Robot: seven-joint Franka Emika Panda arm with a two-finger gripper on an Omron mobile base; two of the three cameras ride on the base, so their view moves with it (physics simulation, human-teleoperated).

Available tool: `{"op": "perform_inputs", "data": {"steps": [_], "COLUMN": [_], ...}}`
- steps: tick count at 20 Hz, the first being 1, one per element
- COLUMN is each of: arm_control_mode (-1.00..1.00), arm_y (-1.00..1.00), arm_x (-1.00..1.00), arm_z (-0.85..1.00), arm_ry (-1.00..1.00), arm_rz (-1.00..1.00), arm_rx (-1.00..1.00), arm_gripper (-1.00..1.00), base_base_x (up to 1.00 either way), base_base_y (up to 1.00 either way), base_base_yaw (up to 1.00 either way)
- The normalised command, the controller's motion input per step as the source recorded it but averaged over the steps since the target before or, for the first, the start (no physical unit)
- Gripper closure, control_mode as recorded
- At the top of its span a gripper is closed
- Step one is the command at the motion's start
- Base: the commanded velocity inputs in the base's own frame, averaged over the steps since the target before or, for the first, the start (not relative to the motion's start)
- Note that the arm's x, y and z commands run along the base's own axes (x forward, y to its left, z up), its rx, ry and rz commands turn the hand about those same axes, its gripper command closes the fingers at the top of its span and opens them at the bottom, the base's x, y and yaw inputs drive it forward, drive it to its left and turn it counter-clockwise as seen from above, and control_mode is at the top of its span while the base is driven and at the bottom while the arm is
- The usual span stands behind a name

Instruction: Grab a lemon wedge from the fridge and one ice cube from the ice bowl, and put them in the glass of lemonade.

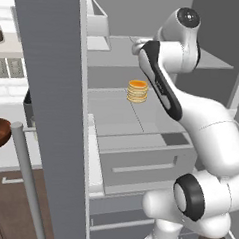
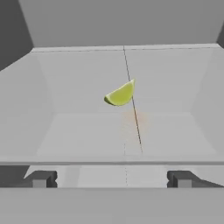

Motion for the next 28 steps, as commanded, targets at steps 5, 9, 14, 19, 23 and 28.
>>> {"op": "perform_inputs", "data": {"steps": [5, 9, 14, 19, 23, 28], "arm_control_mode": [-1.0, -1.0, -1.0, -1.0, -1.0, -1.0], "arm_y": [0.0, 0.0, 0.0, 0.0, 0.0, 0.0], "arm_x": [0.52, 0.54, 0.49, 0.39, 0.2, 0.1], "arm_z": [0.09, 0.09, 0.0, -0.04, -0.02, -0.09], "arm_ry": [-0.01, 0.02, 0.01, 0.0, 0.05, 0.17], "arm_rz": [0.04, 0.01, 0.01, 0.01, 0.0, 0.0], "arm_rx": [-0.04, -0.09, -0.07, -0.03, 0.0, -0.01], "arm_gripper": [-1.0, -1.0, -1.0, -1.0, -1.0, -1.0], "base_base_x": [0.0, 0.0, 0.0, 0.0, 0.0, 0.0], "base_base_y": [0.0, 0.0, 0.0, 0.0, 0.0, 0.0], "base_base_yaw": [0.0, 0.0, 0.0, 0.0, 0.0, 0.0]}}
